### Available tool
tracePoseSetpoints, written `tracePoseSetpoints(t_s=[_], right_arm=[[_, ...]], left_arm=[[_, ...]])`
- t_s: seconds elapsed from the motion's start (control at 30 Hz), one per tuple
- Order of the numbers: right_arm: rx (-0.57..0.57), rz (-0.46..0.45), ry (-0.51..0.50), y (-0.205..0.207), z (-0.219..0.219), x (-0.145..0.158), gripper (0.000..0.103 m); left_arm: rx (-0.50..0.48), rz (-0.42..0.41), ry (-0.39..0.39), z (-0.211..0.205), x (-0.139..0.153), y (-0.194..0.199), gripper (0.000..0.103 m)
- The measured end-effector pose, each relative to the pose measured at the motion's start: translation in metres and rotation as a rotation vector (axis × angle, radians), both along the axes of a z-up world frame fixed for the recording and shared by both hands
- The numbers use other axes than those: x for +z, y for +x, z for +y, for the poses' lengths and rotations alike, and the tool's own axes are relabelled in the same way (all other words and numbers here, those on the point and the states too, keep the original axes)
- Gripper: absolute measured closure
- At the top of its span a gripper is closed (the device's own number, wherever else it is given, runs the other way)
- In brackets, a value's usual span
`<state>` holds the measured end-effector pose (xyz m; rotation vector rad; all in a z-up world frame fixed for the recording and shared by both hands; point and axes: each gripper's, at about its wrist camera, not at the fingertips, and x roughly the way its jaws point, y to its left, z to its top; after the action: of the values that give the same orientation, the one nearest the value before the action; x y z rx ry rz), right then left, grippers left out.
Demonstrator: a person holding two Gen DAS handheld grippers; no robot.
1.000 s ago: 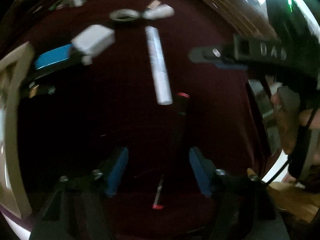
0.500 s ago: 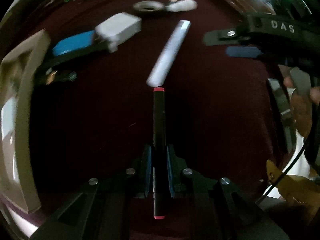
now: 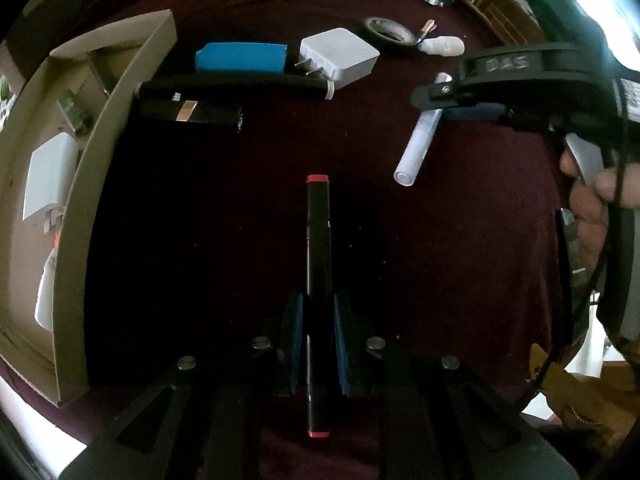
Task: Organize rigid objects
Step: 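Carry the black marker and white tube over the cardboard tray with both grippers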
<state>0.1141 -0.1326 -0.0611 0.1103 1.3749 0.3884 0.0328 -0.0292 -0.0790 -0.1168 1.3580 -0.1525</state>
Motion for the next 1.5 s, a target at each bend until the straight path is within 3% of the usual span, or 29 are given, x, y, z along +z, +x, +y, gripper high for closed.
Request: tracePoseSetpoints(t_s=[0.2, 0.57, 0.63, 0.73, 0.9, 1.5], right_arm=[[0.117, -0.096, -0.125, -0.008, 0.009, -0.001, 0.089], [0.142, -0.145, -0.164, -0.016, -0.004, -0.001, 0.089], [0.131, -0.141, -0.144, -0.016, -0.007, 0.0, 0.089], [0.107, -0.109, -0.019, -0.018, -0.018, 0.003, 0.089], [0.1, -0.097, 0.056, -0.022, -0.022, 0.01, 0.089], [0.159, -0.094, 0.113, -0.034, -0.002, 0.023, 0.089]], left_arm=[[-0.005, -0.001, -0.009, 0.001, 0.0, 0.0, 0.09], [0.028, -0.007, 0.022, -0.014, -0.002, 0.009, 0.09], [0.038, -0.014, 0.016, -0.017, -0.005, 0.016, 0.09], [0.064, -0.036, -0.002, -0.013, 0.0, 0.014, 0.09], [0.079, -0.062, -0.02, -0.008, 0.011, 0.013, 0.09], [0.157, -0.079, -0.024, 0.016, 0.026, 0.003, 0.09]])
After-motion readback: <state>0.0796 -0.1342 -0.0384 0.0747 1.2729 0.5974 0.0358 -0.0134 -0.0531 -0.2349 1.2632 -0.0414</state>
